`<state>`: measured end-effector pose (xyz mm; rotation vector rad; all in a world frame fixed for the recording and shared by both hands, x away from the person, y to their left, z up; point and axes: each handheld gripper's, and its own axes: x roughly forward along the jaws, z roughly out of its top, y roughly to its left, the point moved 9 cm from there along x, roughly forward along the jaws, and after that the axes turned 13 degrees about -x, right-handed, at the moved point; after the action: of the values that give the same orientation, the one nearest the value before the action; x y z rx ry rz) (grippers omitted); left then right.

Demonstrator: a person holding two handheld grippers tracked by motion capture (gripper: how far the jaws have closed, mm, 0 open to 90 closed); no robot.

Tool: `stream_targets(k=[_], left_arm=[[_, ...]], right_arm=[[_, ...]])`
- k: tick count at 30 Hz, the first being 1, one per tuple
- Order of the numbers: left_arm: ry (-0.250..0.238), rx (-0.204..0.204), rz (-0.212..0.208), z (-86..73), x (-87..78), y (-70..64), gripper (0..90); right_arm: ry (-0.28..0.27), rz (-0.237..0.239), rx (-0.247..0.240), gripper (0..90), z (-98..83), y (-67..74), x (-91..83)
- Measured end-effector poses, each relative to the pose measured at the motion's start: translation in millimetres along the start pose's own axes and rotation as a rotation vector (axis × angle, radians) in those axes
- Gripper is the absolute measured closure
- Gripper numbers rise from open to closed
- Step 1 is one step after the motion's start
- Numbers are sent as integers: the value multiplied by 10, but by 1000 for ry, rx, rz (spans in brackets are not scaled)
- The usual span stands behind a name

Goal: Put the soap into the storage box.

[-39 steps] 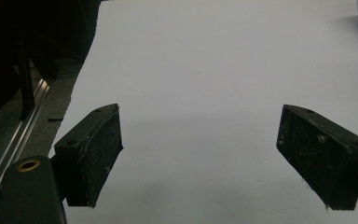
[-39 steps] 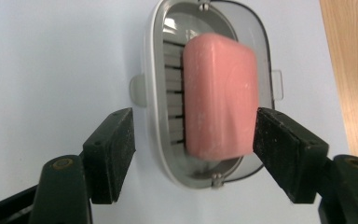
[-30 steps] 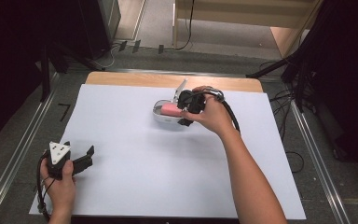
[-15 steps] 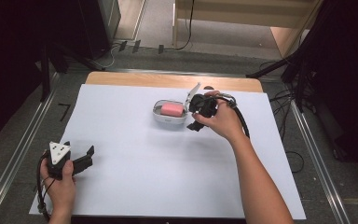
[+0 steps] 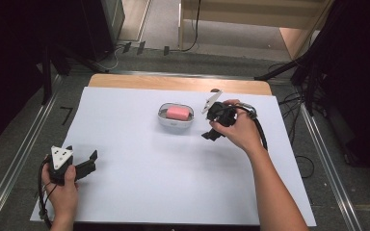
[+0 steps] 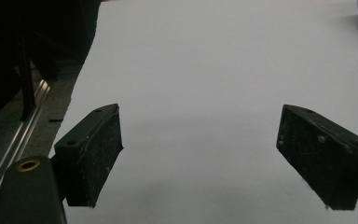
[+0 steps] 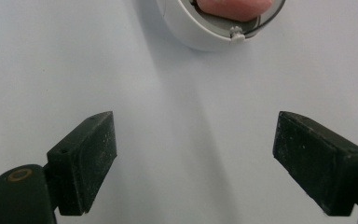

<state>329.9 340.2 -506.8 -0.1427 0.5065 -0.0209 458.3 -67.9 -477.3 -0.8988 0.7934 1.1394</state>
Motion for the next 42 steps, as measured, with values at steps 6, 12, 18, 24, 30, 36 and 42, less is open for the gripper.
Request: stream_targets(k=[6, 12, 18, 24, 30, 36, 42], left_arm=[[-1, 0, 0, 0, 0, -1, 149], [-3, 0, -1, 1, 0, -4, 149], [0, 4, -1, -1, -1, -4, 150], [-3, 5, 2, -2, 0, -6, 150], [-2, 10, 4, -2, -2, -6, 150], [-1, 11, 5, -3, -3, -7, 150], [-4, 11, 6, -2, -2, -9, 150]], right_arm=[[-3, -18, 28, 128, -149, 39, -44], [1, -30, 42, 100, -286, 95, -58], [-1, -30, 63, 95, -444, 156, -72], [-10, -32, 103, 91, -616, 237, -94], [-16, -49, 121, 81, -769, 288, -118], [-30, -72, 154, 79, -925, 343, -148], [-47, -82, 178, 79, -1055, 397, -184]])
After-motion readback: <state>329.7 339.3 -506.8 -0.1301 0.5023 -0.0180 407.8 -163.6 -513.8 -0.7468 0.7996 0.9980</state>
